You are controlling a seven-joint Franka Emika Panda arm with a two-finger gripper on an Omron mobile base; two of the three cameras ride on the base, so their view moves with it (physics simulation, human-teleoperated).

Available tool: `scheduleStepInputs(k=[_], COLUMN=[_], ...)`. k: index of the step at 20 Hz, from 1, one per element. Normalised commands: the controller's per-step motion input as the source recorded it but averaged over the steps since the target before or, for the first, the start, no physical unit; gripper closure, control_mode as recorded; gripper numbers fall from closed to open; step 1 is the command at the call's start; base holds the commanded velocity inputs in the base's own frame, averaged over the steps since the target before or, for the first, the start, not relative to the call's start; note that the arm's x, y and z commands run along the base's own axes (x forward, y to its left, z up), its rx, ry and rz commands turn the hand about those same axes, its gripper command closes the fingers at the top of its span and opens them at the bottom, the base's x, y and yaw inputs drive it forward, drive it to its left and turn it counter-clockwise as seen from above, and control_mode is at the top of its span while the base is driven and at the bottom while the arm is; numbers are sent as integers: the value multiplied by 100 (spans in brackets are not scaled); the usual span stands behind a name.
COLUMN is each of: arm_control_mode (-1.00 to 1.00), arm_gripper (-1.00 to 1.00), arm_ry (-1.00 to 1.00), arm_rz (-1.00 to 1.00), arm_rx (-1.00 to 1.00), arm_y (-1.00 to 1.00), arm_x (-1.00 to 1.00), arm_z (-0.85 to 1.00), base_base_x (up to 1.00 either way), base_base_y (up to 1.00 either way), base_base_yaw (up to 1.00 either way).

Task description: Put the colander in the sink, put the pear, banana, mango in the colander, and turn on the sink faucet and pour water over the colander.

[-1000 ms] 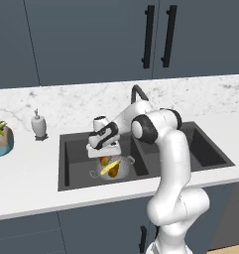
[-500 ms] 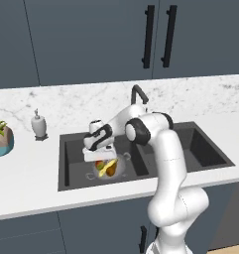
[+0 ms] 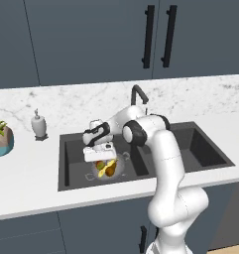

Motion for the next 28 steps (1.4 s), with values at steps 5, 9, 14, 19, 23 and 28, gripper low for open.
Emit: scheduleStepInputs(k=[5,9,14,19,23,28], arm_control_mode=[-100,-100,-100,-100,-100,-100], arm_gripper=[-100,-100,-100,-100,-100,-100], arm_ry=[2,0,0,0,0,-5], arm_rz=[-4,-3,-4,-5,-4,-3], arm_rx=[0,0,0,0,0,0], arm_y=[-29,-26,-18,0,-10,-13], arm_x=[-6,-19,-28,-44,-45,-43], arm_z=[13,17,23,34,38,38], base_base_x=[0,0,0,0,0,0], base_base_y=[0,0,0,0,0,0], base_base_yaw=[0,0,0,0,0,0])
